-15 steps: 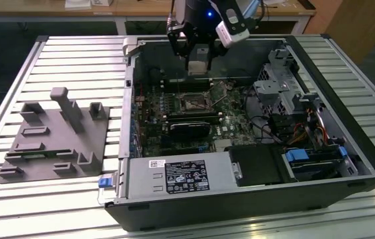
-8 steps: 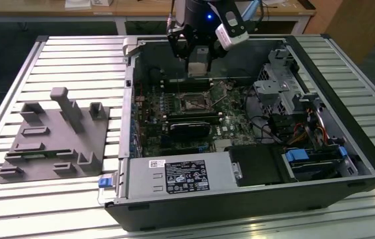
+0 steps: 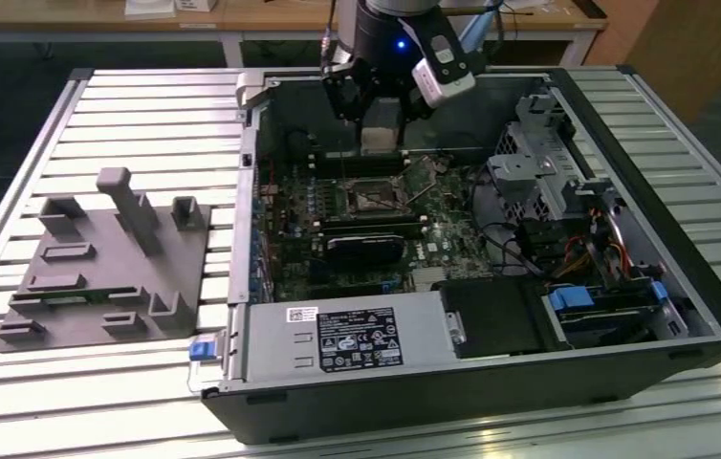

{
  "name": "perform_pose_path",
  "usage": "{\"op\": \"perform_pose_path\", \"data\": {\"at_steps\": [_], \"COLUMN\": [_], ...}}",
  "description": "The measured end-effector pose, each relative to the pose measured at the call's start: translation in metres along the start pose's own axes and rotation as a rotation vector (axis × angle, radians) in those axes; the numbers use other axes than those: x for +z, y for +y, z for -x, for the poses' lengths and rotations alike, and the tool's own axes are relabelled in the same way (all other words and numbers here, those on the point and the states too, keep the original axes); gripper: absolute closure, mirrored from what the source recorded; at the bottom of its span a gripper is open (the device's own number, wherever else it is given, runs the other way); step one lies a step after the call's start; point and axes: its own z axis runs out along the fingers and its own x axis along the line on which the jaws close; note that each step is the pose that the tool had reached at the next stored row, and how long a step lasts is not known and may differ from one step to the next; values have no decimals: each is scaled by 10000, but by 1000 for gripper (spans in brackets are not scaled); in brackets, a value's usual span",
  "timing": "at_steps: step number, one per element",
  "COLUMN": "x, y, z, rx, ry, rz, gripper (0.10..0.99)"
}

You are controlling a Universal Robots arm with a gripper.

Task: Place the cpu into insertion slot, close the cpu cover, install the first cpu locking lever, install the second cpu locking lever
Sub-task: 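Place the cpu into insertion slot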

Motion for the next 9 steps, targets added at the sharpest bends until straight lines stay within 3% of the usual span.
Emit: {"op": "perform_pose_path", "data": {"at_steps": [9], "x": [152], "y": [-11], "z": [2], "rx": [1], "ry": [0], "rz": [-1], "gripper": [549]}}
